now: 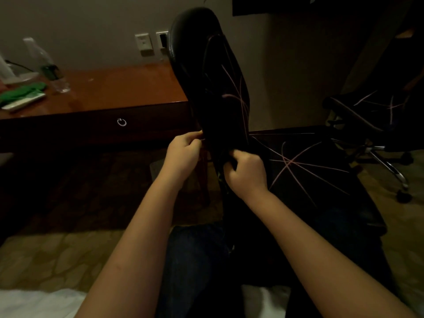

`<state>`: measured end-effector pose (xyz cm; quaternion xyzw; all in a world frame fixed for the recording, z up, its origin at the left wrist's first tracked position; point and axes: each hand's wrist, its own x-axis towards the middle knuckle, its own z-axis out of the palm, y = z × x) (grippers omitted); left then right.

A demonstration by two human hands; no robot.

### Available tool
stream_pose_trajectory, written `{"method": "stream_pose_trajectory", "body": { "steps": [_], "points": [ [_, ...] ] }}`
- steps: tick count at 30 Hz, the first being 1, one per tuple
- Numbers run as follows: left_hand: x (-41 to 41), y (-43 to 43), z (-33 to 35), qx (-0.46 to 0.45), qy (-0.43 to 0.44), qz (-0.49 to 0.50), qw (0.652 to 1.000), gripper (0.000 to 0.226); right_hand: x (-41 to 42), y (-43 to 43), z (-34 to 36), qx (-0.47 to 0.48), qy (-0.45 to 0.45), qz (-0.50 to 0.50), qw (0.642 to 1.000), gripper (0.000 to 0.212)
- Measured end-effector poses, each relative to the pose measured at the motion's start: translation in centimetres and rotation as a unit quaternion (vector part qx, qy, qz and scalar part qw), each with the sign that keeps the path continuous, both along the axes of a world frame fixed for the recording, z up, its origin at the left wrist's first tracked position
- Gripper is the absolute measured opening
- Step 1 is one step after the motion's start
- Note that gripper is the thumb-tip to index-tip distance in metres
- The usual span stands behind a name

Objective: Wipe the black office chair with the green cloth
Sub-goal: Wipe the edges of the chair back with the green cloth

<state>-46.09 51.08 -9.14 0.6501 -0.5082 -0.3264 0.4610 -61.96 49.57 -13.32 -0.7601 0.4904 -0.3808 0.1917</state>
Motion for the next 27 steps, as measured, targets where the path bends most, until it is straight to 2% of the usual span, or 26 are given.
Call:
{"method": "stream_pose_trajectory", "body": {
  "steps": [4,6,11,18,24,27],
  "points": [
    [-0.5,0.0,0.3,-0.017,-0.015,0.019,1.000,0.034,0.8,0.2,5.7,-0.143,-0.029,0.007,0.989,0.028],
    [-0.6,0.1,0.5,-0.012,-0.016,0.012,1.000,0.033,1.5,-0.2,8.1,-0.180,-0.045,0.007,0.983,0.031],
    [-1.1,0.6,0.7,-0.009,-0.026,0.007,1.000,0.033,2.0,-0.9,9.0,-0.194,-0.042,0.004,0.980,0.029],
    [-1.9,1.3,-1.7,-0.065,-0.019,0.031,0.997,0.040,2.2,-0.6,6.8,-0.172,-0.135,0.020,0.976,0.027],
    [-3.6,1.5,-4.6,-0.076,0.119,0.026,0.990,0.049,2.1,-0.7,2.9,-0.179,-0.170,0.027,0.969,0.017],
    [-3.9,1.4,-5.6,-0.080,0.124,0.030,0.989,0.051,1.7,-0.6,0.0,-0.168,-0.162,0.020,0.972,0.011]
  ]
}}
